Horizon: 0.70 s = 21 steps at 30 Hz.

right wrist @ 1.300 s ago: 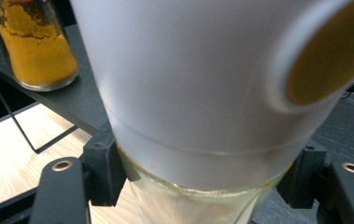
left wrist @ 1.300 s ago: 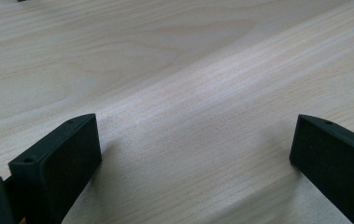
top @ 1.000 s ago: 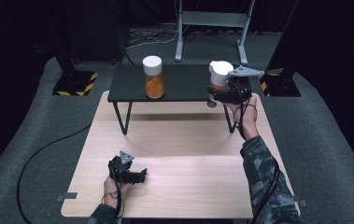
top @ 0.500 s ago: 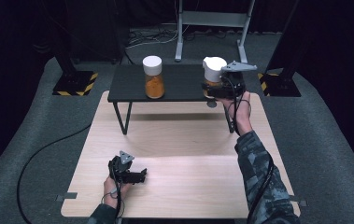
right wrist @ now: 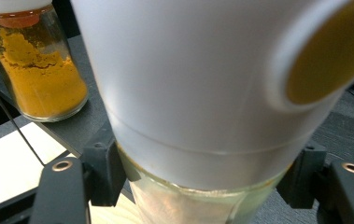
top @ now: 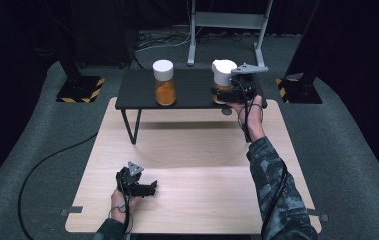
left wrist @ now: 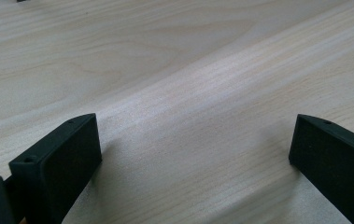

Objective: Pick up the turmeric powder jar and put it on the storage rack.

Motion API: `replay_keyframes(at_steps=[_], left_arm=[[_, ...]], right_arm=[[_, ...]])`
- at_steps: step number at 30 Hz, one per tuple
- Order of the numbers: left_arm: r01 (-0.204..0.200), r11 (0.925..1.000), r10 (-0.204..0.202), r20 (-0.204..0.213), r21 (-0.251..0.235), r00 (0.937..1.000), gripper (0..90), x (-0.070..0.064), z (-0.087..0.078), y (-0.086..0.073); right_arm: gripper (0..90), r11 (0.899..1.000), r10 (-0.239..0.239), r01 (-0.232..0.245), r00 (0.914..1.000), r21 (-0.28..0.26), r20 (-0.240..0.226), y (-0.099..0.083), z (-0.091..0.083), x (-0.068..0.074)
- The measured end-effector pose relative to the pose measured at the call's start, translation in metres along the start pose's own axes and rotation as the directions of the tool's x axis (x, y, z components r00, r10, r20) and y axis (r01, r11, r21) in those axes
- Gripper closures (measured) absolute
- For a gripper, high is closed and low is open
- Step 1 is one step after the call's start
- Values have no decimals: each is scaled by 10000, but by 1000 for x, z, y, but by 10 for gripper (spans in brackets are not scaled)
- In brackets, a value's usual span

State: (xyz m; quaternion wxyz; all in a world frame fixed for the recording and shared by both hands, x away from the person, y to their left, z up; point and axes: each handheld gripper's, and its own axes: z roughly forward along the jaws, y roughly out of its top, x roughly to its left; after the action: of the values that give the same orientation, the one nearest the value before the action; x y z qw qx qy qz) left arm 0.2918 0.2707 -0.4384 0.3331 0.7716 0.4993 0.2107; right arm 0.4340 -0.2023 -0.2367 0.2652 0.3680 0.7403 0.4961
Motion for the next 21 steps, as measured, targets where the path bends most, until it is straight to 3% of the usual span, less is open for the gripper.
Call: replay_keyframes(at_steps=[21], left_arm=[[-35, 10000, 35, -5, 19, 10000, 18, 0, 0, 0]], right_arm=[[295, 9996, 106, -104, 9999, 249, -61, 10, 13, -2]])
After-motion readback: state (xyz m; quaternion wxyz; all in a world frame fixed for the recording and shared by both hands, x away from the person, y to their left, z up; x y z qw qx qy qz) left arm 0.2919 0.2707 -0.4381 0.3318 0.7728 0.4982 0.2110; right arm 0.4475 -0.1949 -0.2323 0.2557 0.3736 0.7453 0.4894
